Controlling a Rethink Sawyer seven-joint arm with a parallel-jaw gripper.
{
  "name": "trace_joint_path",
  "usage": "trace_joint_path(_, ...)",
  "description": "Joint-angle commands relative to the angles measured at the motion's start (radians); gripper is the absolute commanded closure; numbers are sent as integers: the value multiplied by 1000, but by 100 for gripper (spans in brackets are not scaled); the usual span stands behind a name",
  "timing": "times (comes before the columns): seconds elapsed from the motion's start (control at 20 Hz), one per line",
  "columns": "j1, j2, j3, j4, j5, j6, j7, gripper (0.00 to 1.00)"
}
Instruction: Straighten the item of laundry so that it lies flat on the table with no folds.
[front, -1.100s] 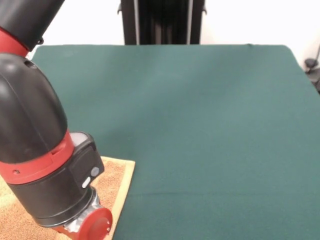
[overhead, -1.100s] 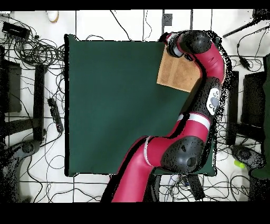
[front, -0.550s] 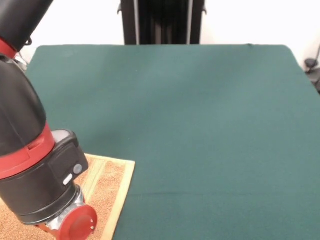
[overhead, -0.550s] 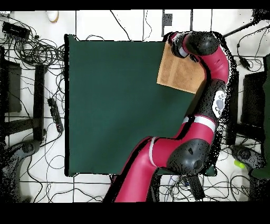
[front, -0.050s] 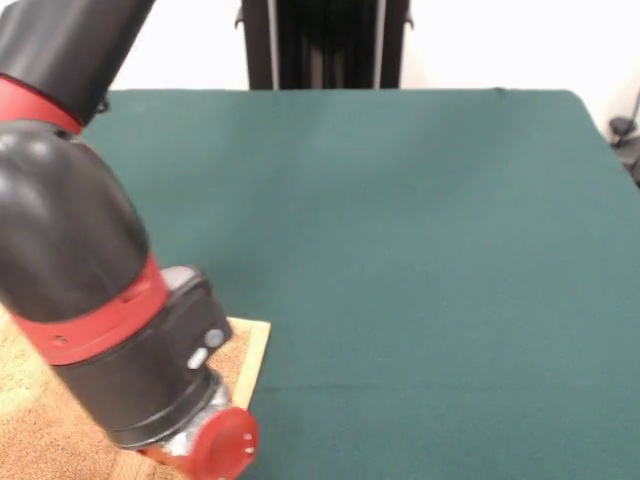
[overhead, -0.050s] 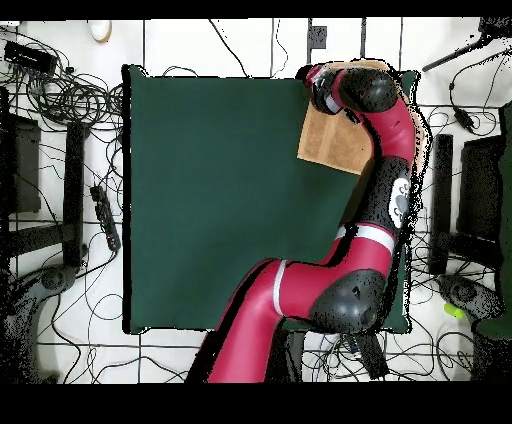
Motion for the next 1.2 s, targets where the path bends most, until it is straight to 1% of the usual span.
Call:
trace_joint_path(0.05, 137, -229, 363, 483, -200, -257, -140, 100)
trace_joint_path(0.1, 147, -285, 399, 582, -210, -327, -166, 100)
trace_joint_path(0.2, 156, -367, 428, 726, -234, -394, -207, 100)
trace_joint_path(0.3, 155, -413, 439, 801, -268, -429, -222, 100)
trace_joint_path(0.4, 142, -438, 456, 834, -301, -444, -226, 100)
trace_joint_path(0.45, 137, -443, 457, 835, -320, -437, -218, 100)
trace_joint_path(0.55, 127, -435, 441, 799, -378, -405, -190, 100)
trace_joint_path(0.65, 114, -404, 422, 713, -419, -326, -132, 100)
trace_joint_path(0.7, 107, -382, 408, 652, -437, -278, -87, 100)
trace_joint_path(0.75, 103, -349, 377, 569, -451, -208, -33, 100)
trace_joint_path(0.8, 96, -308, 334, 466, -468, -126, 25, 100)
trace_joint_path(0.9, 73, -225, 254, 266, -470, 26, 126, 100)
trace_joint_path(1.0, 48, -166, 191, 133, -437, 121, 181, 100)
trace_joint_path(1.1, 21, -121, 134, 53, -391, 172, 161, 100)
trace_joint_path(1.15, -3, -78, 87, 5, -341, 194, 130, 100)
trace_joint_path(1.2, -28, -33, 31, -29, -266, 193, 91, 100)
